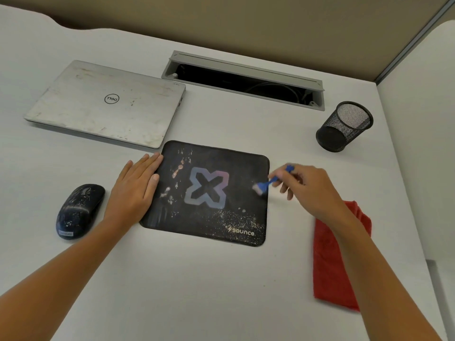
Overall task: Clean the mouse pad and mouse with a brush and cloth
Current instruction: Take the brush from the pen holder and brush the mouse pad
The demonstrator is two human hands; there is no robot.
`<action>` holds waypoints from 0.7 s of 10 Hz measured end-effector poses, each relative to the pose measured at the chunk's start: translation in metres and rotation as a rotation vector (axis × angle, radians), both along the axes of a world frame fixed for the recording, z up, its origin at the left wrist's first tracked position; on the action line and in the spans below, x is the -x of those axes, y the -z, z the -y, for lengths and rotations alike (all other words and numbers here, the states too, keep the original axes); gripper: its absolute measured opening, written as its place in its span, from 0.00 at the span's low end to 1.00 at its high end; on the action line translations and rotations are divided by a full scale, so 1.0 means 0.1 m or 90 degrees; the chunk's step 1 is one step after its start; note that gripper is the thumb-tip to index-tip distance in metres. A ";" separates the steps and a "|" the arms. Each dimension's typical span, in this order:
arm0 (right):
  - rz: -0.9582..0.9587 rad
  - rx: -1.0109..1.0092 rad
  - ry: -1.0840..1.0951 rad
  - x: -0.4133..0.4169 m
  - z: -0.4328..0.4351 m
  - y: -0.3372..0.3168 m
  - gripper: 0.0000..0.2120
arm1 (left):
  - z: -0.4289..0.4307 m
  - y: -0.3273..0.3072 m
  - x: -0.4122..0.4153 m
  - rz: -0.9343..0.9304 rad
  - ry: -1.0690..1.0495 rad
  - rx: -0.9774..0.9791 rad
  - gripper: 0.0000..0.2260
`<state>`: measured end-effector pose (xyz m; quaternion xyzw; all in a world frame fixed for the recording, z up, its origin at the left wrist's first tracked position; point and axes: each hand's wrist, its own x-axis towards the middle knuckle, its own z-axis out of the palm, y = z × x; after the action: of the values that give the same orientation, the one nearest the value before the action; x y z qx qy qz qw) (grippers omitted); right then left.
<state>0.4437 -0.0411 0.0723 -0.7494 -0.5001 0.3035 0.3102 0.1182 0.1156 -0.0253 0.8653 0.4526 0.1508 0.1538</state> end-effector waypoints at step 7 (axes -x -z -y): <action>-0.033 0.012 -0.203 0.13 -0.25 0.02 0.10 | 0.02 -0.04 -0.02 0.004 0.002 0.011 0.23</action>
<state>0.4302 -0.0161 0.0699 -0.6552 -0.6016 0.3728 0.2642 0.1199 0.1139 -0.0211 0.8642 0.4518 0.1495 0.1632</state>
